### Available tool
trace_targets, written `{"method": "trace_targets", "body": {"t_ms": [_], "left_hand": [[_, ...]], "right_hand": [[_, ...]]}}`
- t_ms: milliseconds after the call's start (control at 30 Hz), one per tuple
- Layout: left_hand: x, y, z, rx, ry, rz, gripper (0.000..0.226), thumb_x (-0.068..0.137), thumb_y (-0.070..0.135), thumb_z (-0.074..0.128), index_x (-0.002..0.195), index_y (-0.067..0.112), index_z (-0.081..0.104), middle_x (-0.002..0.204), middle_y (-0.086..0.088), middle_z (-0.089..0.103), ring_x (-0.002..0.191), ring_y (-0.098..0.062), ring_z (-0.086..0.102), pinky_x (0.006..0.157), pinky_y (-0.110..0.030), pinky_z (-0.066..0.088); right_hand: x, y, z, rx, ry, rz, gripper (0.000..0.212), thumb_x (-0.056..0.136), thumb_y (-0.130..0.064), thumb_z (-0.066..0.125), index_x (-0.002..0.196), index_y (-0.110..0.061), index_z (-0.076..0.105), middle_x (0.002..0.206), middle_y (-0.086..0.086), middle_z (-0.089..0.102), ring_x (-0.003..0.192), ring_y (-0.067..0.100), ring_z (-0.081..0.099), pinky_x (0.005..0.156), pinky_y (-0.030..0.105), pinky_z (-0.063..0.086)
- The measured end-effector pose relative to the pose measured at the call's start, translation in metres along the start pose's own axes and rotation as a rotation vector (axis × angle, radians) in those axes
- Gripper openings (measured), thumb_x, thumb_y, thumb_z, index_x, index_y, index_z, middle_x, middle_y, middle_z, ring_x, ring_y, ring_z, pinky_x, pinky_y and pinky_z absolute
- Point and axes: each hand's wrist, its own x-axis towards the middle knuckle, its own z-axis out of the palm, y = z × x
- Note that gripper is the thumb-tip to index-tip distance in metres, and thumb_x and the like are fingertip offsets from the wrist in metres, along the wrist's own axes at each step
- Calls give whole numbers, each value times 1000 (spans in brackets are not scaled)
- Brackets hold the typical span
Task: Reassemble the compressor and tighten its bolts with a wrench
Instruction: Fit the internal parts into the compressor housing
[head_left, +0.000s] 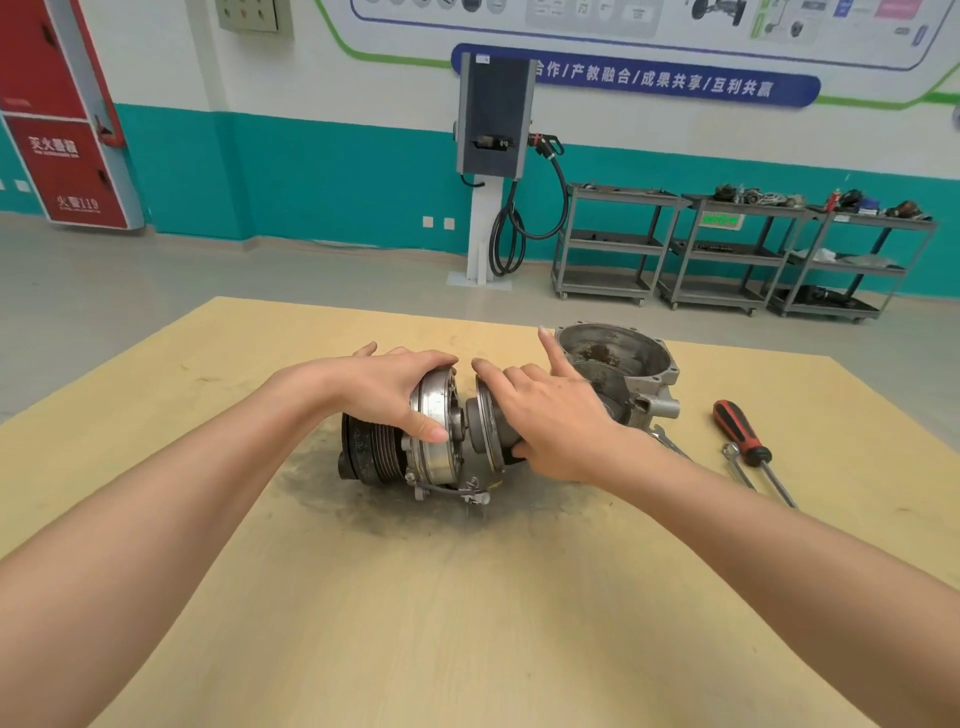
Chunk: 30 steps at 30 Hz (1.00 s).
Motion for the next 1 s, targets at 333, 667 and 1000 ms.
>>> {"method": "trace_targets", "body": {"t_ms": [333, 667, 1000], "left_hand": [[-3, 2, 0, -5, -33, -8, 106, 73, 72, 60, 154, 32, 5, 159, 3, 20, 149, -14, 7, 119, -51, -8], [-13, 33, -8, -18, 61, 68, 103, 74, 72, 59, 154, 37, 4, 160, 16, 13, 144, 4, -2, 117, -47, -17], [-24, 132, 8, -1003, 171, 287, 142, 34, 83, 76, 153, 29, 17, 149, 10, 41, 132, -2, 45, 113, -30, 35]], "right_hand": [[-45, 12, 6, 85, 198, -61, 107, 70, -23, 78, 153, -20, 11, 127, 2, 57, 122, 23, 53, 120, 51, -11], [-89, 38, -19, 1259, 385, 276, 85, 70, -22, 84, 136, -41, 33, 124, -39, 51, 129, 4, 48, 119, 34, 25], [-99, 45, -40, 2060, 427, 526, 57, 73, -24, 73, 125, -10, 55, 113, 7, 72, 107, 24, 68, 81, 29, 55]]}}
